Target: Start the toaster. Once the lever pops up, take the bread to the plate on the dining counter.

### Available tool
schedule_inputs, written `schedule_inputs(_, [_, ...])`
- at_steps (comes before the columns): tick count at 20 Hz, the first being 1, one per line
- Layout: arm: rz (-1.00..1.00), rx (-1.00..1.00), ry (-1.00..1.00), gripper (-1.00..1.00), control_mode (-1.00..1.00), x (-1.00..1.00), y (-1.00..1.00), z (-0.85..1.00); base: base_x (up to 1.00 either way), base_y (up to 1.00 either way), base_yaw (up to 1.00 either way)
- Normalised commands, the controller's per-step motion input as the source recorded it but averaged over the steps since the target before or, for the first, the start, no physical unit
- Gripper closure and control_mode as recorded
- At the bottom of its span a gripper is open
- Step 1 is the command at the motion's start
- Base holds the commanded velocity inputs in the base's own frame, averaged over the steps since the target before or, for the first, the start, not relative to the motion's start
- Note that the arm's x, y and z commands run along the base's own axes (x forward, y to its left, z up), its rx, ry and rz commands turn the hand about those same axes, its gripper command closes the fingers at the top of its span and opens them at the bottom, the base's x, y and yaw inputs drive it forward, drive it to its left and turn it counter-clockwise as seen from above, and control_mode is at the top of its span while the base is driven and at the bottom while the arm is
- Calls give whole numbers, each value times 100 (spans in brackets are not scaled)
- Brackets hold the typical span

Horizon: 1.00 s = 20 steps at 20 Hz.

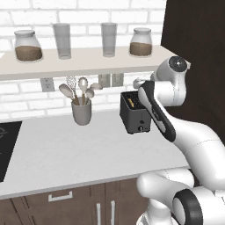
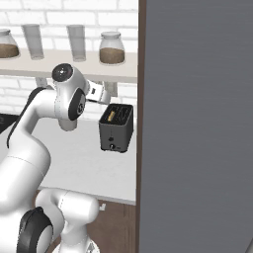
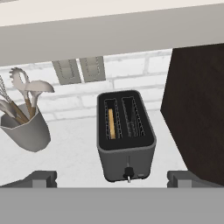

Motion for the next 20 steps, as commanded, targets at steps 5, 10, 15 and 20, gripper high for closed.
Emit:
schedule_inputs(5, [0, 0, 0, -100, -100, 0, 0, 0, 0, 0, 0])
schedule_inputs(10, [0, 0, 0, -100, -100, 0, 0, 0, 0, 0, 0])
schedule_inputs(15, [0, 0, 0, -100, -100, 0, 0, 0, 0, 0, 0])
schedule_inputs(20, [0, 0, 0, -100, -100, 0, 0, 0, 0, 0, 0])
